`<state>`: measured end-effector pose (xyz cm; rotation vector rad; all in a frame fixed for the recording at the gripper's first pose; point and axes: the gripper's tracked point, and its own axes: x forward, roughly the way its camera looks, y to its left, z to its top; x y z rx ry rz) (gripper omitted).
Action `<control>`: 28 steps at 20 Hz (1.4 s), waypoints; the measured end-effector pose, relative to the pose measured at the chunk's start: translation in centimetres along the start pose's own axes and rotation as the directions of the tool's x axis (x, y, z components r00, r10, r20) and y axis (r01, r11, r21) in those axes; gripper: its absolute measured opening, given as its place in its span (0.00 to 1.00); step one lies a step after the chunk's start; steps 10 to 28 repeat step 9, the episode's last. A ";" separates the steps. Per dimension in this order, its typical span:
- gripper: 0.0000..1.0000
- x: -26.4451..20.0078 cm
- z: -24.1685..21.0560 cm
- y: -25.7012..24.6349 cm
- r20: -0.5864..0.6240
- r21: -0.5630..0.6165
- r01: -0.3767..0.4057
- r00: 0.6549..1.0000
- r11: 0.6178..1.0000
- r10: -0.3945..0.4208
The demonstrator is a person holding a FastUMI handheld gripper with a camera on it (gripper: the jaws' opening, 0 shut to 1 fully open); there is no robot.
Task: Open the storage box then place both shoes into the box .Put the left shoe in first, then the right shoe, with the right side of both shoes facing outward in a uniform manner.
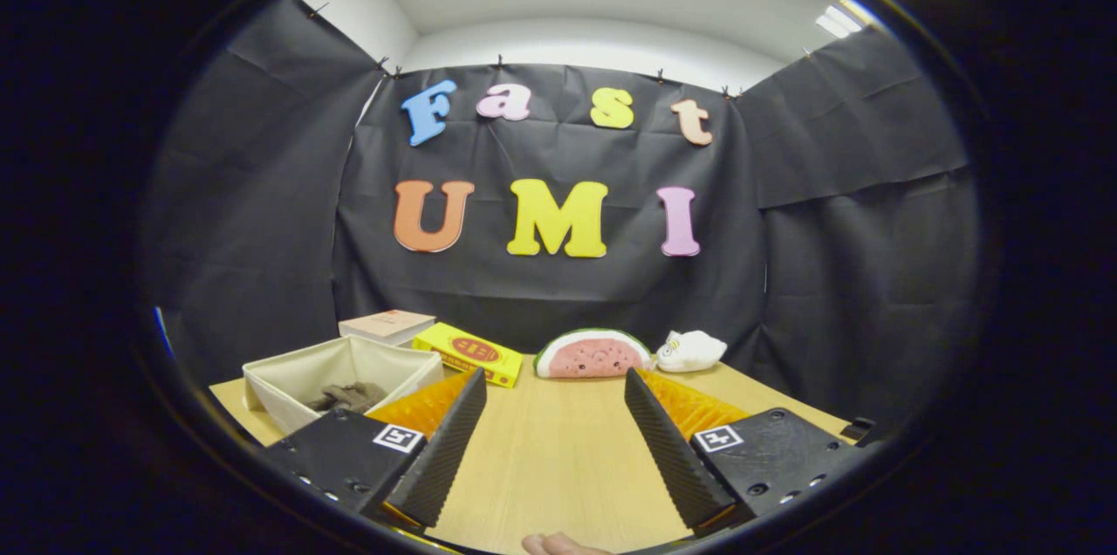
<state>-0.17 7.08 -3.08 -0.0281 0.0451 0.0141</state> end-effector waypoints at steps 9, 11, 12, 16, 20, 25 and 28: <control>0.95 -0.1 -0.2 -1.5 0.003 0.043 0.018 1.000 0.999 -0.018; 0.95 -0.1 -0.2 -1.5 0.003 0.043 0.018 1.000 0.999 -0.018; 0.95 -0.1 -0.2 -1.5 0.003 0.043 0.018 1.000 0.999 -0.018; 0.95 -0.1 -0.2 -1.5 0.003 0.043 0.018 1.000 0.999 -0.018; 0.95 -0.1 -0.2 -1.5 0.003 0.043 0.018 1.000 0.999 -0.018; 0.95 -0.1 -0.2 -1.5 0.003 0.043 0.018 1.000 0.999 -0.018; 0.95 -0.1 -0.2 -1.5 0.003 0.043 0.018 1.000 0.999 -0.018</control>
